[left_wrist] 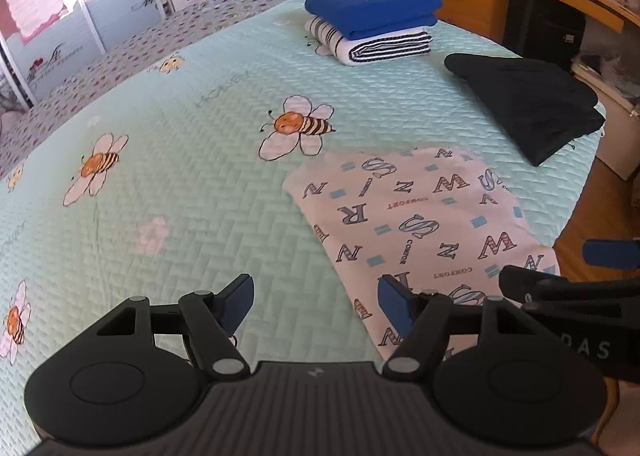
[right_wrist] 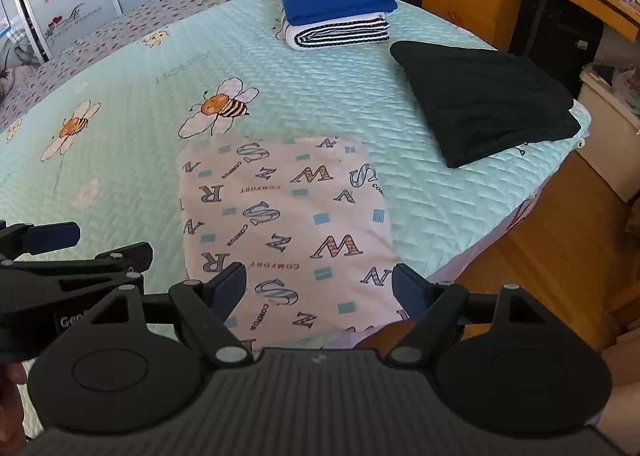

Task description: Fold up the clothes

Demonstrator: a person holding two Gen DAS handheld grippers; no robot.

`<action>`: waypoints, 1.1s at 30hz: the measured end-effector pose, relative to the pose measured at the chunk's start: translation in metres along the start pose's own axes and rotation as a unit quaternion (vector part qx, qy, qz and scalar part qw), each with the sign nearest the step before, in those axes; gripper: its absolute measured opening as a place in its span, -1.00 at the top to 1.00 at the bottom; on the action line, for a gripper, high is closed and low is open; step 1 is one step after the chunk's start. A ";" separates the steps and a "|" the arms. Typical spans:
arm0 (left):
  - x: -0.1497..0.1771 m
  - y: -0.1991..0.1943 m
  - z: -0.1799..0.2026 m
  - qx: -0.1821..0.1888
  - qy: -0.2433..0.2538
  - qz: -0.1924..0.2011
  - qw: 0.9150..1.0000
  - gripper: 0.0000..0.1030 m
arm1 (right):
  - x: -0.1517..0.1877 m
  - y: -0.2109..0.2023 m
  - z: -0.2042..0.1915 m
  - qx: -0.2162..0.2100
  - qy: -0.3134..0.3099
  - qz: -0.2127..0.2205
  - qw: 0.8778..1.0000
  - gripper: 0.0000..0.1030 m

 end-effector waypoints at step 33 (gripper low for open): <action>0.024 0.015 -0.002 0.014 -0.031 -0.037 0.999 -0.38 | 0.023 0.015 -0.009 0.018 -0.041 -0.040 0.998 -0.57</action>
Point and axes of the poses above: each gripper's, at about its wrist camera, not at the fingertips, and y roughly the way its jaws point, z to its right, x to its underside, the point moved 3 cm from there along y, roughly the way its jaws point, and after that the axes turned 11 degrees about y, right-handed, at the moved point
